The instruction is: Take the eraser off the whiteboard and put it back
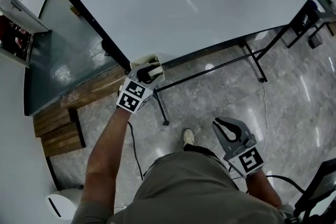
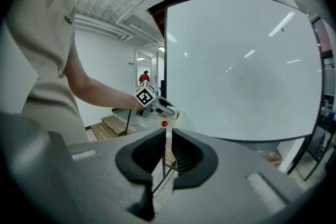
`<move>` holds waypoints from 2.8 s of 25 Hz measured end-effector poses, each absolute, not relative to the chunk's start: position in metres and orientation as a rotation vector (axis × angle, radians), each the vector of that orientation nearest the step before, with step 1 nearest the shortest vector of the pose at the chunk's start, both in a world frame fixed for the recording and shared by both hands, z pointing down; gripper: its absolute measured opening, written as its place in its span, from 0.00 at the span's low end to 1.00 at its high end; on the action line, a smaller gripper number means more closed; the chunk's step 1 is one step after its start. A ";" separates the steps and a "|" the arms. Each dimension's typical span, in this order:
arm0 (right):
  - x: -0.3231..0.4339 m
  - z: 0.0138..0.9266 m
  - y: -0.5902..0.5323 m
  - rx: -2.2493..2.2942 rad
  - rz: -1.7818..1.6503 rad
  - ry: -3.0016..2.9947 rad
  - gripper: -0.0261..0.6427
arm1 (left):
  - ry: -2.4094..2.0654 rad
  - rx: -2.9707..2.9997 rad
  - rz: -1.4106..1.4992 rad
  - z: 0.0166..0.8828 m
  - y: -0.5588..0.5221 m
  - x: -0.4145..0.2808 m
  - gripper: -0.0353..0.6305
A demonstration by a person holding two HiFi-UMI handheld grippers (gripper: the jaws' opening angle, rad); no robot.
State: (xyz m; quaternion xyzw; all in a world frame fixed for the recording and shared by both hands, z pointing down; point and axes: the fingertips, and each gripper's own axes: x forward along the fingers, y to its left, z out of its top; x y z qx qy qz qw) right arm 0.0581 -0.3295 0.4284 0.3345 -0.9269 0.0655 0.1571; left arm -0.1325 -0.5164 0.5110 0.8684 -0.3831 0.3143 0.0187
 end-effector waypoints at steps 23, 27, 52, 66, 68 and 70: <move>-0.021 0.415 -0.241 0.801 0.074 -2.702 0.08 | -1.480 2.906 0.331 0.316 -0.347 -0.177 0.32; -0.041 0.409 -0.208 0.768 0.038 -2.710 0.08 | -1.501 2.910 0.281 0.293 -0.290 -0.192 0.32; -0.115 0.406 -0.076 0.727 -0.013 -2.698 0.08 | -1.413 2.893 0.286 0.288 -0.053 -0.242 0.32; -0.109 0.410 -0.077 0.738 -0.012 -2.695 0.08 | -1.360 2.903 0.287 0.282 -0.064 -0.235 0.31; -0.108 0.413 -0.078 0.728 -0.026 -2.700 0.08 | -1.367 2.911 0.302 0.284 -0.067 -0.234 0.31; -0.106 0.413 -0.080 0.736 -0.025 -2.697 0.08 | -1.356 2.927 0.307 0.285 -0.073 -0.231 0.31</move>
